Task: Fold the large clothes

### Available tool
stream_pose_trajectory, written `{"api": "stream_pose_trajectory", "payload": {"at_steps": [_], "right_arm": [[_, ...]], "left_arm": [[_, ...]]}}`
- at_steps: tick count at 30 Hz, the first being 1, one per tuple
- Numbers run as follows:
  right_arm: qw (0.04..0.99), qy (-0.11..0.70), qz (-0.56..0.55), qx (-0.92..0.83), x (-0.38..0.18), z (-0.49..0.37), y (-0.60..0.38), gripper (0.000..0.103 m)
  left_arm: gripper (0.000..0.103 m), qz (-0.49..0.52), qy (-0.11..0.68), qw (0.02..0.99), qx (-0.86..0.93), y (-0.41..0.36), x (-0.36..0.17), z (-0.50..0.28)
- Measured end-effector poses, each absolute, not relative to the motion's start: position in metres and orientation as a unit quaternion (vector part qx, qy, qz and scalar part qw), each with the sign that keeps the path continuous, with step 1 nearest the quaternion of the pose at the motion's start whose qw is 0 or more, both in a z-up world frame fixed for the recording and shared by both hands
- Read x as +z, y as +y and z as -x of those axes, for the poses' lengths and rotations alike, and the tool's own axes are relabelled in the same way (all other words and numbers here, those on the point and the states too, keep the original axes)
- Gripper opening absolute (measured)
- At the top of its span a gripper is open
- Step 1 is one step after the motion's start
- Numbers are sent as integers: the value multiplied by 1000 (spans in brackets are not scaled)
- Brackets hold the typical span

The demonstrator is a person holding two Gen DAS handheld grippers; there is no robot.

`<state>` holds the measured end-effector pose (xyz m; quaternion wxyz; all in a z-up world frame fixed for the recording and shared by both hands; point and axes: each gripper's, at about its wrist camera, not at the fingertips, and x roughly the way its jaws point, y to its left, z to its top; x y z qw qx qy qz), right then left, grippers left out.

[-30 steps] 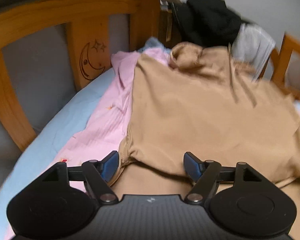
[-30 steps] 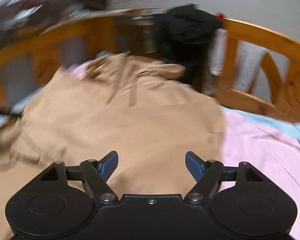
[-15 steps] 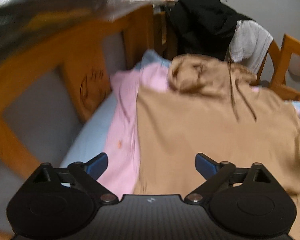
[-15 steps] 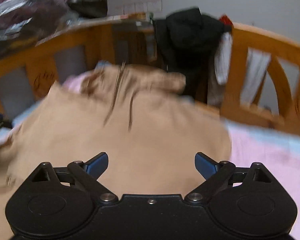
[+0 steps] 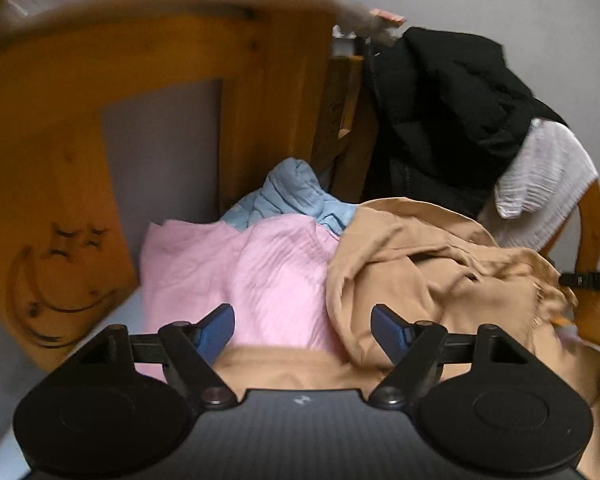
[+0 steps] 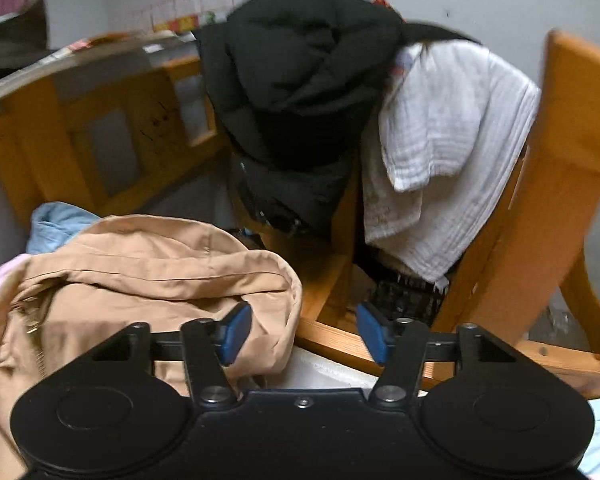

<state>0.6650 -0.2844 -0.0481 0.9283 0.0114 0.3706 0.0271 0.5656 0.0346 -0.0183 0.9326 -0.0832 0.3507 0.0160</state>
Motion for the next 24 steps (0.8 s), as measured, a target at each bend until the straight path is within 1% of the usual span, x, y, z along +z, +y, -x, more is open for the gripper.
{"api": "stream_pose_trajectory", "payload": {"at_steps": [1, 2, 3, 4, 6, 7, 8, 12, 15, 17, 19, 21, 22, 24], "right_arm": [[925, 378, -17, 26, -53, -671, -283, 57], [921, 387, -24, 22, -58, -678, -284, 53], [920, 391, -30, 19, -62, -682, -283, 51], [918, 396, -34, 16, -65, -686, -282, 45], [914, 402, -45, 13, -70, -691, -280, 26], [915, 401, -52, 13, -70, -691, -281, 4], [919, 389, -57, 16, -69, -688, -281, 3], [953, 301, -30, 28, -47, -657, -278, 2], [978, 201, 1, 49, -25, -599, -285, 2], [987, 143, 40, 62, -18, -556, -291, 2], [990, 96, 79, 60, -18, -514, -299, 2], [987, 82, 131, 50, -30, -488, -304, 3], [984, 88, 149, 46, -39, -481, -305, 4], [978, 125, 161, 48, -56, -477, -309, 4]], "left_arm": [[77, 84, 352, 932, 22, 33, -22, -572], [76, 84, 354, 931, 25, 31, -24, -579], [73, 86, 355, 931, 24, 31, -26, -584], [66, 87, 357, 930, 23, 30, -28, -588], [35, 88, 375, 923, 13, 27, -32, -600], [2, 85, 383, 920, 4, 25, -34, -604], [2, 81, 386, 919, 1, 23, -35, -606], [2, 73, 307, 949, 7, 23, -19, -582], [2, 71, 240, 968, -8, 32, -10, -543], [2, 63, 205, 976, -29, 36, -12, -511], [2, 44, 196, 979, -44, 38, -21, -490], [2, 29, 208, 976, -55, 42, -33, -478], [2, 20, 217, 974, -57, 42, -39, -477], [2, 15, 231, 971, -58, 43, -47, -477]]}}
